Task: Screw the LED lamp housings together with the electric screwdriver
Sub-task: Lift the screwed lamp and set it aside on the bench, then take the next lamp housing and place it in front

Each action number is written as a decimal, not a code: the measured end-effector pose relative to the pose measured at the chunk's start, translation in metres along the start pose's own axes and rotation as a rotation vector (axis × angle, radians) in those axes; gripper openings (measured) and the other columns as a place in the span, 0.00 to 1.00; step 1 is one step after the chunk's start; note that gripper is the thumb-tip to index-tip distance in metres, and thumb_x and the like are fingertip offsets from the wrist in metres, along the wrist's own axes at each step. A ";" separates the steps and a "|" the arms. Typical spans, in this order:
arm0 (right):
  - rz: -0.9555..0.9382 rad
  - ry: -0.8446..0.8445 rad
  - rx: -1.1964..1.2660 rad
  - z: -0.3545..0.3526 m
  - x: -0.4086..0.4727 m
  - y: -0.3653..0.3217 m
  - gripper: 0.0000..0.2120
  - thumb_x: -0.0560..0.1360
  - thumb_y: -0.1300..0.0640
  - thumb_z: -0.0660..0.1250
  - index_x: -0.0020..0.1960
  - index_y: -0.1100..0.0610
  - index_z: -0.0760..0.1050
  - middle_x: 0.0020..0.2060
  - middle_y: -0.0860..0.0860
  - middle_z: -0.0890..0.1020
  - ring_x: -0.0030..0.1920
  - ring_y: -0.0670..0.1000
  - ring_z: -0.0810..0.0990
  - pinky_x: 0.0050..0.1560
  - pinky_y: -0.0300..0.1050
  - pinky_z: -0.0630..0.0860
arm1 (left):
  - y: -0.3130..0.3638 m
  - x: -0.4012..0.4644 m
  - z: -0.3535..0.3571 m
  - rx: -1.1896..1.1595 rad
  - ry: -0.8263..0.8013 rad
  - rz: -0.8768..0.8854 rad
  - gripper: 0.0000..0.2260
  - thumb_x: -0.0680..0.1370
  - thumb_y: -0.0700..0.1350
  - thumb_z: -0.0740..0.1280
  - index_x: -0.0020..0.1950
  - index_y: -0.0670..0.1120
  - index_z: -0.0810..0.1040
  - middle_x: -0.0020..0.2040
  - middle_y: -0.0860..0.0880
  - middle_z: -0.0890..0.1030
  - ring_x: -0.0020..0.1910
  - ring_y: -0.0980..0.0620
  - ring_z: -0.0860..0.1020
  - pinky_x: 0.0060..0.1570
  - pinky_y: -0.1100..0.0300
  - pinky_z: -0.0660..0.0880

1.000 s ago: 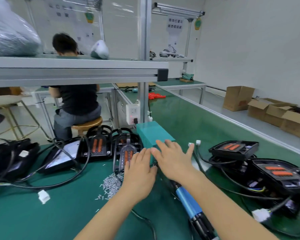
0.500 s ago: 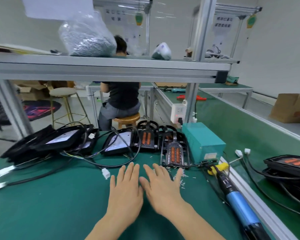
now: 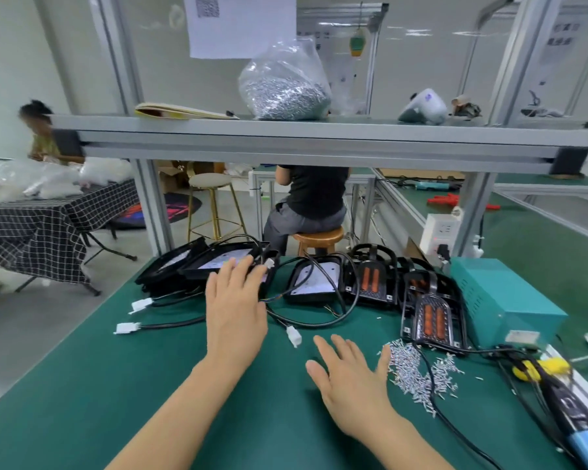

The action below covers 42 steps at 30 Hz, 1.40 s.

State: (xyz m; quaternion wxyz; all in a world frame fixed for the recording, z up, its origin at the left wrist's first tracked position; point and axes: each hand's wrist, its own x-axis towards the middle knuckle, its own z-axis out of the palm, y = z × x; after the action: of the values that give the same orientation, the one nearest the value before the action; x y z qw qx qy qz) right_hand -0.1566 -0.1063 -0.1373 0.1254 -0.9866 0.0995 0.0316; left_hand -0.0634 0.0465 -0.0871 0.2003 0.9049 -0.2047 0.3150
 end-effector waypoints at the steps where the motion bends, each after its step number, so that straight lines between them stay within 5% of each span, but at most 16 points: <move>1: -0.011 0.018 0.033 -0.004 0.005 -0.007 0.26 0.83 0.40 0.41 0.79 0.44 0.45 0.79 0.47 0.49 0.78 0.49 0.46 0.69 0.71 0.32 | -0.008 0.007 -0.002 0.040 0.006 -0.034 0.27 0.68 0.34 0.72 0.67 0.42 0.73 0.69 0.43 0.71 0.71 0.40 0.65 0.70 0.43 0.57; 5: -0.072 0.094 0.173 -0.026 0.033 -0.042 0.26 0.82 0.40 0.43 0.79 0.44 0.45 0.78 0.47 0.54 0.78 0.48 0.49 0.69 0.68 0.31 | -0.042 0.032 -0.001 0.202 -0.083 -0.161 0.31 0.75 0.41 0.66 0.75 0.47 0.59 0.76 0.49 0.59 0.76 0.47 0.53 0.73 0.48 0.44; 8: -0.116 0.118 0.294 -0.045 0.059 -0.071 0.27 0.82 0.40 0.45 0.79 0.46 0.47 0.76 0.47 0.60 0.77 0.49 0.53 0.71 0.66 0.35 | -0.061 0.042 0.004 0.281 -0.148 -0.151 0.28 0.76 0.42 0.65 0.75 0.49 0.61 0.75 0.51 0.62 0.76 0.49 0.53 0.73 0.48 0.44; 13: -0.108 0.030 0.572 -0.060 0.099 -0.111 0.28 0.82 0.43 0.49 0.78 0.52 0.53 0.74 0.57 0.66 0.71 0.60 0.66 0.69 0.57 0.64 | -0.079 0.050 0.011 0.218 -0.141 -0.073 0.17 0.76 0.41 0.65 0.65 0.51 0.75 0.62 0.51 0.78 0.66 0.51 0.71 0.72 0.52 0.51; 21: 0.178 -0.113 1.267 -0.061 0.133 -0.130 0.30 0.80 0.43 0.59 0.76 0.57 0.59 0.67 0.55 0.72 0.62 0.57 0.75 0.59 0.50 0.74 | -0.083 0.048 0.003 -0.034 -0.039 0.096 0.09 0.71 0.33 0.71 0.49 0.42 0.82 0.44 0.47 0.85 0.45 0.45 0.82 0.67 0.49 0.61; 25: 0.191 -0.152 1.458 -0.065 0.128 -0.128 0.17 0.80 0.56 0.63 0.67 0.58 0.68 0.55 0.58 0.75 0.51 0.57 0.78 0.50 0.50 0.81 | -0.074 0.028 -0.005 -0.153 0.028 0.209 0.12 0.66 0.29 0.74 0.45 0.42 0.83 0.39 0.49 0.84 0.38 0.49 0.82 0.63 0.49 0.65; 28: 0.119 -0.107 1.427 -0.066 0.114 -0.122 0.04 0.77 0.67 0.60 0.49 0.59 0.71 0.41 0.57 0.73 0.38 0.54 0.75 0.46 0.53 0.81 | -0.069 0.017 -0.012 -0.277 0.034 0.189 0.08 0.72 0.40 0.73 0.50 0.46 0.83 0.47 0.54 0.83 0.48 0.54 0.80 0.65 0.58 0.58; 30: 0.051 -0.089 1.412 -0.068 0.102 -0.115 0.07 0.76 0.68 0.59 0.48 0.59 0.73 0.42 0.56 0.75 0.41 0.54 0.75 0.49 0.55 0.81 | -0.070 0.013 -0.019 -0.429 0.060 0.079 0.11 0.73 0.50 0.69 0.52 0.47 0.82 0.51 0.56 0.81 0.54 0.58 0.76 0.64 0.60 0.61; 33: -0.025 -0.075 1.437 -0.076 0.079 -0.105 0.13 0.77 0.68 0.58 0.58 0.59 0.76 0.49 0.55 0.80 0.44 0.53 0.79 0.40 0.46 0.83 | -0.073 0.015 -0.032 -0.738 0.107 -0.346 0.14 0.75 0.52 0.68 0.60 0.51 0.75 0.59 0.54 0.76 0.60 0.56 0.72 0.62 0.59 0.67; 37: -0.098 -0.070 1.445 -0.078 0.049 -0.091 0.18 0.77 0.68 0.59 0.64 0.55 0.74 0.57 0.54 0.82 0.50 0.53 0.81 0.48 0.50 0.83 | -0.076 0.019 -0.042 -1.266 -0.251 -0.850 0.32 0.69 0.53 0.74 0.68 0.42 0.70 0.67 0.46 0.74 0.65 0.48 0.73 0.65 0.52 0.69; 39: -0.146 -0.047 1.371 -0.068 0.032 -0.084 0.19 0.78 0.68 0.59 0.64 0.52 0.74 0.55 0.52 0.83 0.51 0.52 0.81 0.55 0.53 0.81 | -0.075 0.015 -0.043 -1.488 -0.445 -0.985 0.27 0.66 0.51 0.73 0.62 0.42 0.77 0.58 0.43 0.81 0.56 0.44 0.81 0.53 0.49 0.78; 42: -0.193 -0.054 1.340 -0.044 0.006 -0.075 0.20 0.79 0.68 0.60 0.63 0.47 0.71 0.50 0.43 0.85 0.46 0.42 0.81 0.49 0.38 0.79 | -0.073 0.000 -0.034 -1.546 -0.553 -1.101 0.20 0.74 0.45 0.66 0.63 0.38 0.76 0.56 0.37 0.81 0.54 0.39 0.81 0.48 0.45 0.77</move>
State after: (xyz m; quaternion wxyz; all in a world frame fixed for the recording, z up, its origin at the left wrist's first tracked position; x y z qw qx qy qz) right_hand -0.1341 -0.0474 -0.0770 0.7145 -0.6992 0.0057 -0.0237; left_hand -0.0440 0.1239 -0.0789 0.7998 0.5357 0.0559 -0.2648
